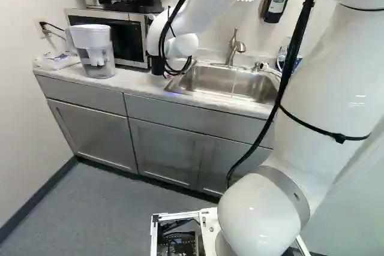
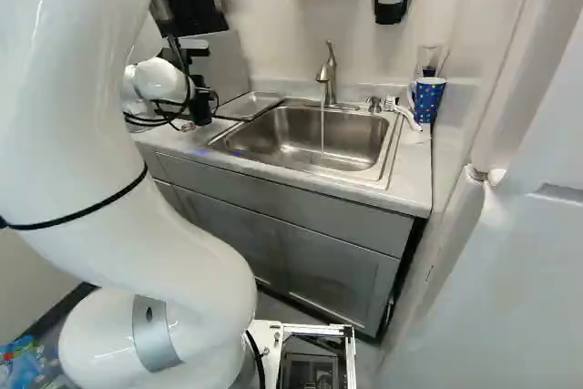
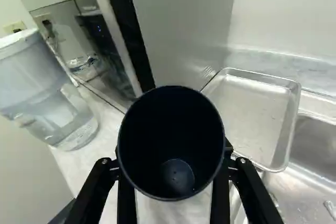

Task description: Rinse the cup and place it in the tray

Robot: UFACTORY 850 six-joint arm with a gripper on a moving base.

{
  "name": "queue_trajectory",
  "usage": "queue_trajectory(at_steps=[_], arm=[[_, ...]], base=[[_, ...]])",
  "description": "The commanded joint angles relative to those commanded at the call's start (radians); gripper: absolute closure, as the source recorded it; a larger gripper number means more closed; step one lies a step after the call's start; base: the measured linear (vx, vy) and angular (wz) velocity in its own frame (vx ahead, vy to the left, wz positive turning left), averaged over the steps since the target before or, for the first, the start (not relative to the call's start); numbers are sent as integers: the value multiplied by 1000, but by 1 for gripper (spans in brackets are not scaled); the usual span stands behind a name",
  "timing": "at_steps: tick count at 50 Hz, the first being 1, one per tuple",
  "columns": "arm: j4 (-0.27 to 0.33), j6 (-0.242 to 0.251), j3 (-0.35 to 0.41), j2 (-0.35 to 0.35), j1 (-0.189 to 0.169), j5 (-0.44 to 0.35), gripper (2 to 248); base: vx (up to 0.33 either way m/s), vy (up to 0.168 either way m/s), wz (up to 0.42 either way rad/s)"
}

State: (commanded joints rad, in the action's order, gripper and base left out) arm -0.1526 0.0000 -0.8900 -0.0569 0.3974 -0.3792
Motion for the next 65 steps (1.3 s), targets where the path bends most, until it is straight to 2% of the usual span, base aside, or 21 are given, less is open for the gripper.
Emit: queue_trajectory(at_steps=[28,65], arm=[[0,0,-33,28,-85,0,125],[6,0,-52,9,-198,0,125]], base=[[0,0,0],[0,0,0]])
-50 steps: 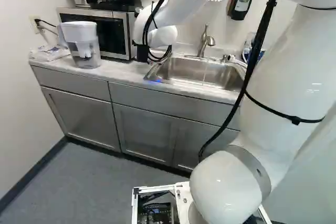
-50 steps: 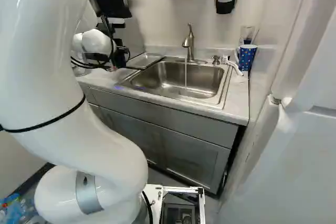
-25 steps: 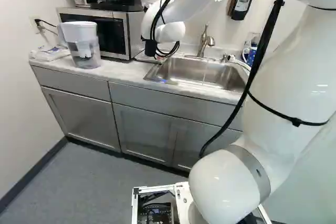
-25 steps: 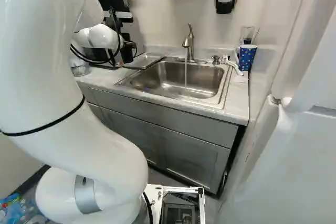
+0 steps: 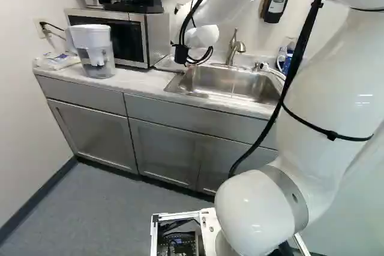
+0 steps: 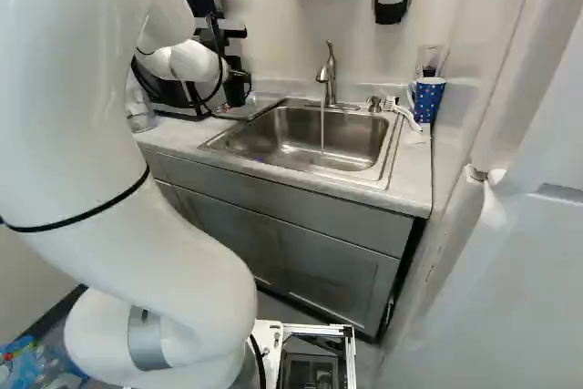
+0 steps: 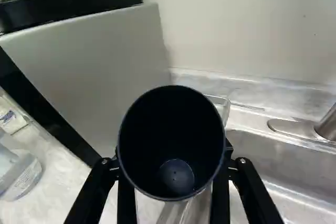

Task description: Rinse the cup and place it in the tray

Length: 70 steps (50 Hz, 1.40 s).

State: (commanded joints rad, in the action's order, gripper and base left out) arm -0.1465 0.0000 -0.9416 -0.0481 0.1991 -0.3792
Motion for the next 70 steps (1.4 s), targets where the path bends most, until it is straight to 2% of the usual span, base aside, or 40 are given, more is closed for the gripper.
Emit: queue_trajectory(at_steps=[22,56,70], arm=[[52,0,-15,-15,-65,0,125],[179,0,-37,-36,-162,0,125],[181,0,-36,-35,-202,0,125]], base=[[0,0,0],[0,0,0],[0,0,0]])
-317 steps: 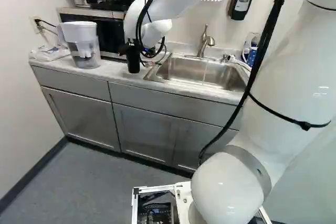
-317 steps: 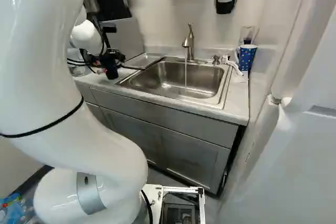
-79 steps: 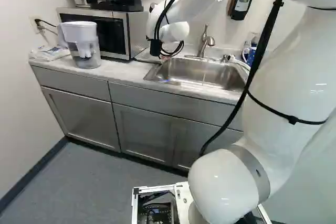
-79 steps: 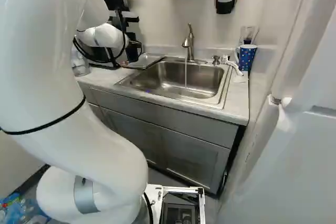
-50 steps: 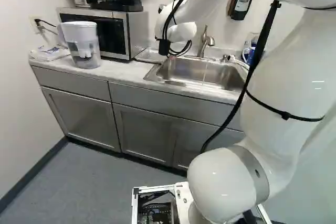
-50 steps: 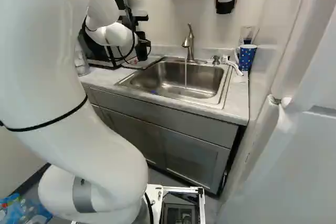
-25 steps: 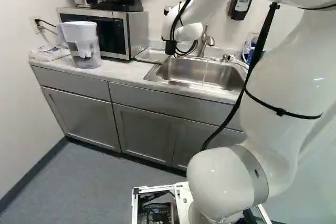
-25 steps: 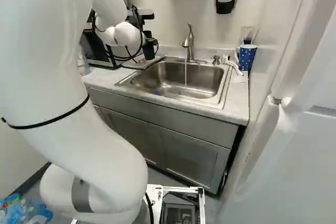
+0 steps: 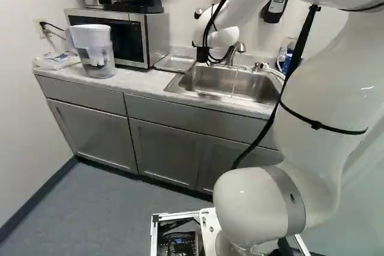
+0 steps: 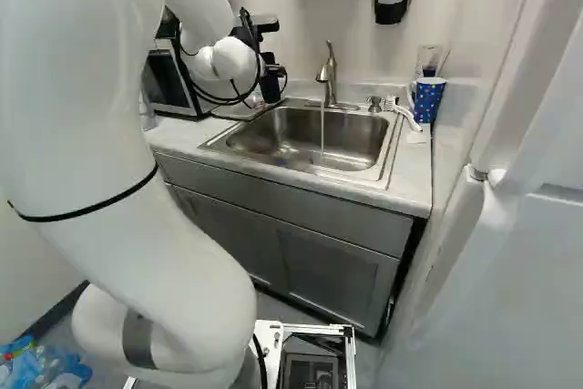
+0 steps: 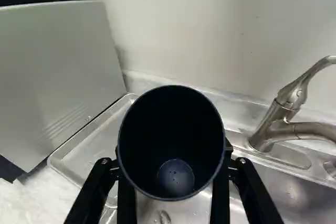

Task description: Rinse the cup and place it in the tray

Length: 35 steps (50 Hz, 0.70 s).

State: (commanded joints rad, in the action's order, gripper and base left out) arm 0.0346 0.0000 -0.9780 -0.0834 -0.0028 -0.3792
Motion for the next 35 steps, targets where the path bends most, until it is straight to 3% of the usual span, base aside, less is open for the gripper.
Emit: queue_trajectory(at_steps=[27,35], arm=[[0,0,-5,-5,-76,0,125],[0,0,-7,-7,-81,0,125]], base=[[0,0,0],[0,0,0]])
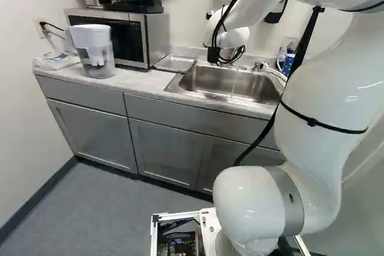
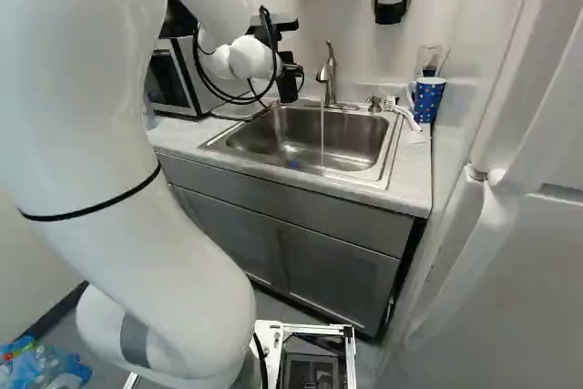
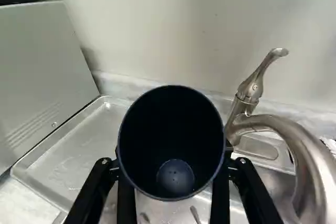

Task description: Rinse the cup and place it in the tray

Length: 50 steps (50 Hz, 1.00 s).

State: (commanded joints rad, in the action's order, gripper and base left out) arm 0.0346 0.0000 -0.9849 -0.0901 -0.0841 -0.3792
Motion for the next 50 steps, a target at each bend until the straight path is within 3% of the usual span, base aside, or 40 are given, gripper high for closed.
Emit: queue_trajectory(at_steps=[50], arm=[[0,0,63,-35,0,-19,125]], base=[[0,0,0]])
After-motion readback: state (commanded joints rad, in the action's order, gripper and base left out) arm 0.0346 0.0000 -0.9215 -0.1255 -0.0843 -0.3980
